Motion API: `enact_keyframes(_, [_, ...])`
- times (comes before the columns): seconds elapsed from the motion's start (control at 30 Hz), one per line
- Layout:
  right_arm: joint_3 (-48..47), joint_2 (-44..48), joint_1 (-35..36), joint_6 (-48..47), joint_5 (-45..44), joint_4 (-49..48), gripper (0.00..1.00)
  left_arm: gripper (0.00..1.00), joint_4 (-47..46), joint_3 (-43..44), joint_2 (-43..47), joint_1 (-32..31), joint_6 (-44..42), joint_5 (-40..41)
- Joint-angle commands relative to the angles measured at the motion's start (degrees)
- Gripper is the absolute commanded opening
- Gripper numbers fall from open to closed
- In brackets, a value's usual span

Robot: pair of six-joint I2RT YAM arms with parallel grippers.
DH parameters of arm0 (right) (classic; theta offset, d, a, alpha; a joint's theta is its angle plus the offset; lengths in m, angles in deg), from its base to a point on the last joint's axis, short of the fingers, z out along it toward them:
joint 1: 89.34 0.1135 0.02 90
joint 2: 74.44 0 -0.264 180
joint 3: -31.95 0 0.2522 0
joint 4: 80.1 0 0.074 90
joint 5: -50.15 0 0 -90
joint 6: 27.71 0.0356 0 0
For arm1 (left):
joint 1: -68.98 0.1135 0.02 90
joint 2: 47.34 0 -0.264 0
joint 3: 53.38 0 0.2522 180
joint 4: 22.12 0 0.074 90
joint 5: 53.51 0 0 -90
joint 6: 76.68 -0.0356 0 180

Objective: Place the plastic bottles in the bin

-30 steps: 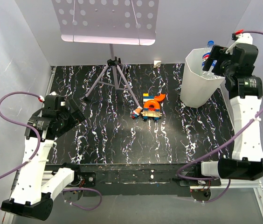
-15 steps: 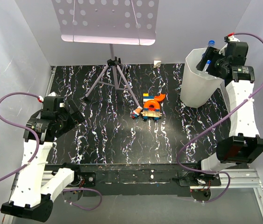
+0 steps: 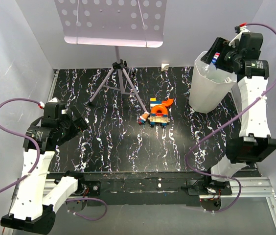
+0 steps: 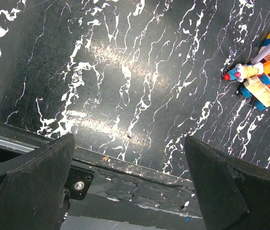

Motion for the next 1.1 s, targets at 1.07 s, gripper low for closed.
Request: enact_keyframes(1.07, [35.3, 42.6, 10.3, -0.5, -28.4, 16.7, 0.95, 0.99, -5.8, 2.5, -3.3, -0.1, -5.9, -2.8])
